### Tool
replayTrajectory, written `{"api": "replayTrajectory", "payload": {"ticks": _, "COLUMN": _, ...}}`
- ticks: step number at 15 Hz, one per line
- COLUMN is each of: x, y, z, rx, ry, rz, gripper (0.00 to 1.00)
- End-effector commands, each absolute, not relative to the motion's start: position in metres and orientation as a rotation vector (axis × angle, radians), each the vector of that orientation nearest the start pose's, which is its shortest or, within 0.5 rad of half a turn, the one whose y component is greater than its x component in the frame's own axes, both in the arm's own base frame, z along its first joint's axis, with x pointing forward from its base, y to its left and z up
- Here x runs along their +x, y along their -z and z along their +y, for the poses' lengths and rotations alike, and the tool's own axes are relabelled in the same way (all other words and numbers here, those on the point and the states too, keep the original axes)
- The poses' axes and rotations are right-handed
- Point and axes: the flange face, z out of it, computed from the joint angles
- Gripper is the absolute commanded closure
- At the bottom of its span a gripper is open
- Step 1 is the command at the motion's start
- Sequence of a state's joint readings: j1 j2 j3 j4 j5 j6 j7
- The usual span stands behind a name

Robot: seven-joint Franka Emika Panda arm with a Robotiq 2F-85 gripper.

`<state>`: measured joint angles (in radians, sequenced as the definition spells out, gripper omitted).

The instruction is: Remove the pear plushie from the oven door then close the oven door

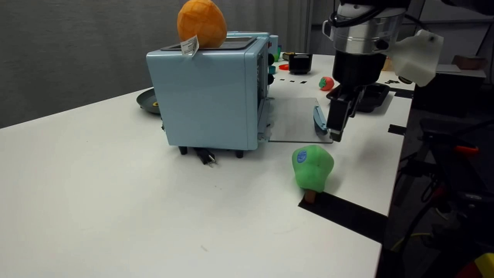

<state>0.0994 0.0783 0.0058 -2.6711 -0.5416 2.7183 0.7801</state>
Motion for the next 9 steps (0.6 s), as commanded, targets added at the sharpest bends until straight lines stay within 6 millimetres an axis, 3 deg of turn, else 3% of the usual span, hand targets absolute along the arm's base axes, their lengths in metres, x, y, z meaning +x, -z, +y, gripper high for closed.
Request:
{"api": "replayTrajectory", "payload": {"ticks": 1, "x": 0.415, "y": -0.231, "z": 0.061, "rx": -3.319, "ry": 0.3, "rz": 0.369, "gripper": 0.0}}
{"api": "replayTrajectory", "payload": {"ticks": 9, "x": 0.407, "y": -0.255, "z": 0.062, "rx": -3.326, "ry": 0.473, "rz": 0.435, "gripper": 0.0}}
